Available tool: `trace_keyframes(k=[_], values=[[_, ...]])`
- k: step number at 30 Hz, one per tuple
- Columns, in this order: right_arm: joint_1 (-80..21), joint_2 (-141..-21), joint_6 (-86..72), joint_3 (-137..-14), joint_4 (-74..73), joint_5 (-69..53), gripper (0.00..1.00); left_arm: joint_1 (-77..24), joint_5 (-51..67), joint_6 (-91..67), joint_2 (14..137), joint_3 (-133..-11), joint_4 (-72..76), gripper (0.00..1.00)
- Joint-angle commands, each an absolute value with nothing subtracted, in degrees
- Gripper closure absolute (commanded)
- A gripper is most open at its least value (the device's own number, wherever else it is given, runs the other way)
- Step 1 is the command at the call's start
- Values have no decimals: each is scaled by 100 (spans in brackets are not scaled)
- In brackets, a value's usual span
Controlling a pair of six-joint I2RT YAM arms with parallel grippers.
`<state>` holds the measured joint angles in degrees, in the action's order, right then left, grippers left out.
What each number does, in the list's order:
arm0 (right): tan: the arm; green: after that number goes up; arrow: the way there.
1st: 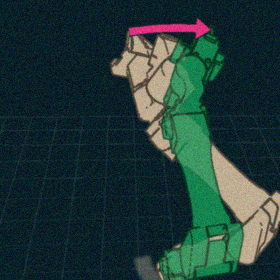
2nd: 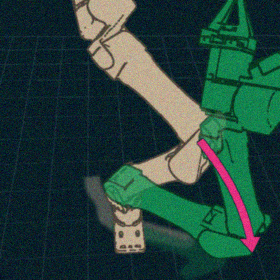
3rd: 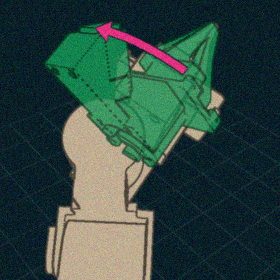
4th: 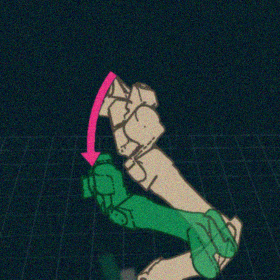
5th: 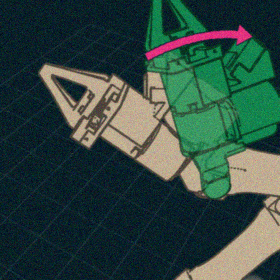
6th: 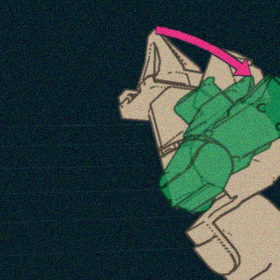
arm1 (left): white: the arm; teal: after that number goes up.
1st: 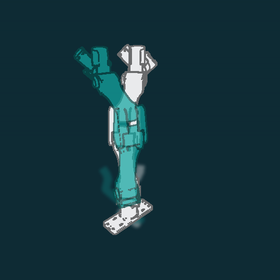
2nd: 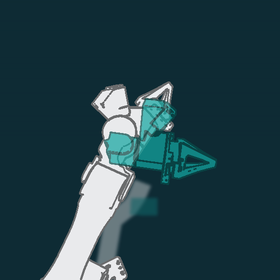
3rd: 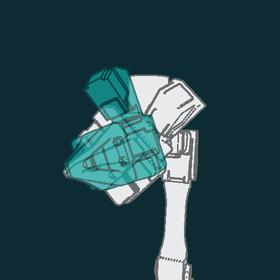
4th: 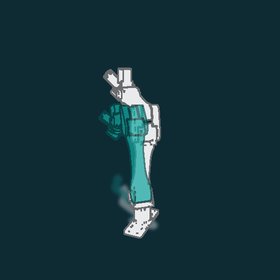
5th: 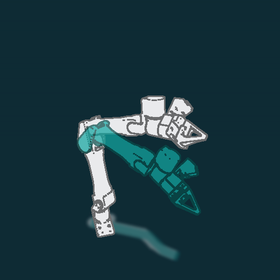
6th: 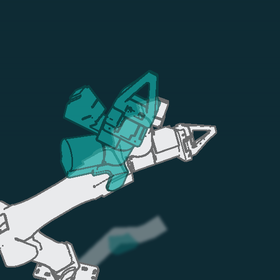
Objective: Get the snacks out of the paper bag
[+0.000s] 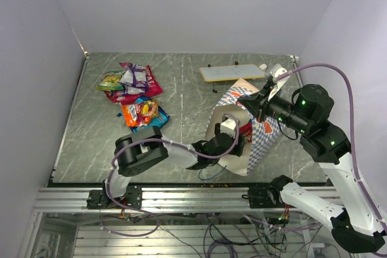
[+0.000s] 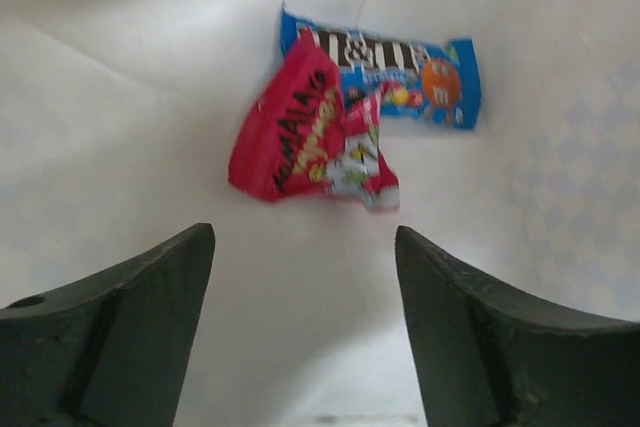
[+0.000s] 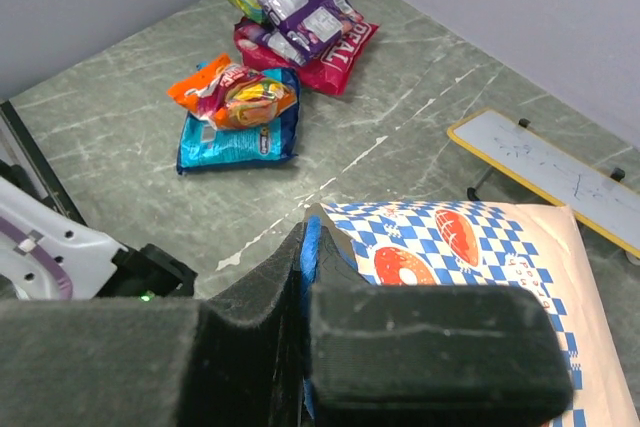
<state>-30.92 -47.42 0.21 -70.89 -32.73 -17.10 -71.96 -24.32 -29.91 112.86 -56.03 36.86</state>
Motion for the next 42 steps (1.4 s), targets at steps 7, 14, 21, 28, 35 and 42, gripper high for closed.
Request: trace_keyframes(k=[7,14,21,28,35,42], values=[[-3094,-4782,231,-7381,-3525,-1911,100,-7148,-3325,-2517,12477,-7093,3273,0],[-3094,-4706,257,-7346,-3574,-1883,100,-6893,-2088,-2392,12945,-7325,3365,21],[-3094,-4548,226,-7197,-3455,-1818,100,-6882,-1954,-2715,12604,-7311,2958,78],[-3100,-4441,330,-6985,-3269,-1704,100,-6858,-1965,-2868,11654,-6799,2821,93],[-3093,-4400,518,-6819,-3081,-1584,100,-6978,-1471,-2904,10797,-6377,2135,93],[-3094,-4360,652,-6661,-2721,-1293,100,-7267,-946,-2905,9585,-5578,1141,93]])
